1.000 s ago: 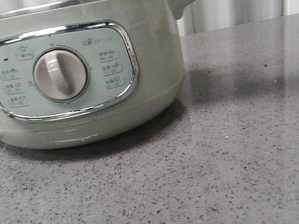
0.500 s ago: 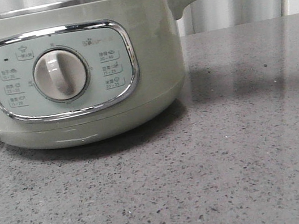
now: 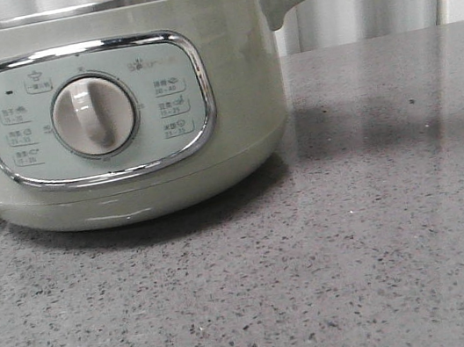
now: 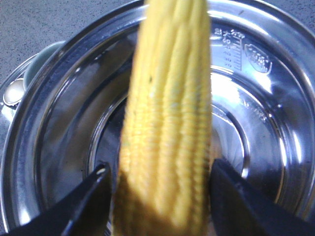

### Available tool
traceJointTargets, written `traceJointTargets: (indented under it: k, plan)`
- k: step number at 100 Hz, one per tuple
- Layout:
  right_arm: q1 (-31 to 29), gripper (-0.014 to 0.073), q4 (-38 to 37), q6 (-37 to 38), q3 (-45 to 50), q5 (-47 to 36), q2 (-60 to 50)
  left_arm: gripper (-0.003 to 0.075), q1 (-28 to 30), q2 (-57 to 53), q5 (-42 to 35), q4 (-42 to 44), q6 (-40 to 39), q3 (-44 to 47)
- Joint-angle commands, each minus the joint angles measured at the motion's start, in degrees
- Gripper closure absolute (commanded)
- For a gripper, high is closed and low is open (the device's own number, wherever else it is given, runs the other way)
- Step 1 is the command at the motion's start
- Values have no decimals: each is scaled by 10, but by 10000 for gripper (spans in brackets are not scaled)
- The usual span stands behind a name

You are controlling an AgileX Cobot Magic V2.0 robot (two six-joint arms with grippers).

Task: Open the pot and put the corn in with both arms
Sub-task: 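Move the corn over the open pot and lower it inside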

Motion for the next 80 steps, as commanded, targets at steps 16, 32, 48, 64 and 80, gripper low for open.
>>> traceJointTargets:
  k: [16,32,48,64,80]
  plan:
    - [2,246,11,-9,-21,-39,-22,335,-4,0,-43,-4,-3,-20]
    - [2,246,11,-9,-21,-42,-23,335,-4,0,-43,-4,-3,-20]
    - [2,256,11,-9,-21,-23,-29,335,-4,0,-43,-4,-4,-20]
    - [0,319,10,-9,-21,-2,-42,339,-4,0,-36,-4,-7,-20]
    - [0,491,-23,-9,-21,38,-58,440,-4,-8,-36,-4,-17,-20]
